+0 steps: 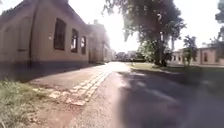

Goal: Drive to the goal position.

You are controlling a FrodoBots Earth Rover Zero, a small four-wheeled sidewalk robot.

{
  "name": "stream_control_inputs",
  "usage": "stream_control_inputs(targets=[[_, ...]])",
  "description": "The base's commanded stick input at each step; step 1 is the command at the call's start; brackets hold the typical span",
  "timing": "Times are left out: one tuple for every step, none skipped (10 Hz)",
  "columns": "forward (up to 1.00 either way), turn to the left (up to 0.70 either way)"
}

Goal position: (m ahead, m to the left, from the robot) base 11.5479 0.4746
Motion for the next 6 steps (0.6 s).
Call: stream_control_inputs(targets=[[0.6, -0.15], [0.6, -0.15], [0.6, -0.15], [0.6, -0.15], [0.6, -0.15], [0.6, -0.15]])
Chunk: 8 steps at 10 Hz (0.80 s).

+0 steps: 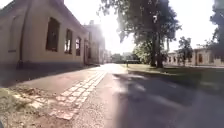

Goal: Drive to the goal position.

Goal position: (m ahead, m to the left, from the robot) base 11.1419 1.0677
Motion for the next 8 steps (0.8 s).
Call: stream_control_inputs(targets=[[0.6, -0.15], [0.6, -0.15], [0.6, -0.15], [0.6, -0.15], [0.6, -0.1], [0.6, 0.0], [0.6, 0.0], [0.6, 0.0]])
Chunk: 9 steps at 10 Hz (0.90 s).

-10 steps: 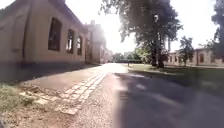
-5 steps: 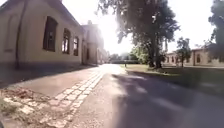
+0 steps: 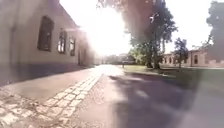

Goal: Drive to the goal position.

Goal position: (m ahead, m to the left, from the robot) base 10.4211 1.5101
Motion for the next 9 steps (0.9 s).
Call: stream_control_inputs(targets=[[0.6, 0.0], [0.6, 0.0], [0.6, 0.0], [0.6, 0.0], [0.6, 0.0], [0.6, 0.0], [0.6, 0.0], [0.6, 0.0], [0.6, 0.0]])
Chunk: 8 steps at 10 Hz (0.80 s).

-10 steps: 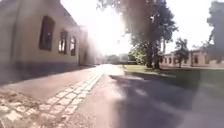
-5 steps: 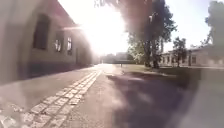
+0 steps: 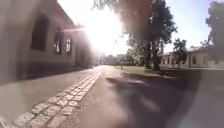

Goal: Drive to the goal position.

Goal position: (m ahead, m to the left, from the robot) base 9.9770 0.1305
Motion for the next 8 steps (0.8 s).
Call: stream_control_inputs(targets=[[0.6, 0.0], [0.6, 0.0], [0.6, 0.0], [0.6, 0.0], [0.6, 0.0], [0.6, 0.0], [0.6, 0.0], [0.6, 0.0]])
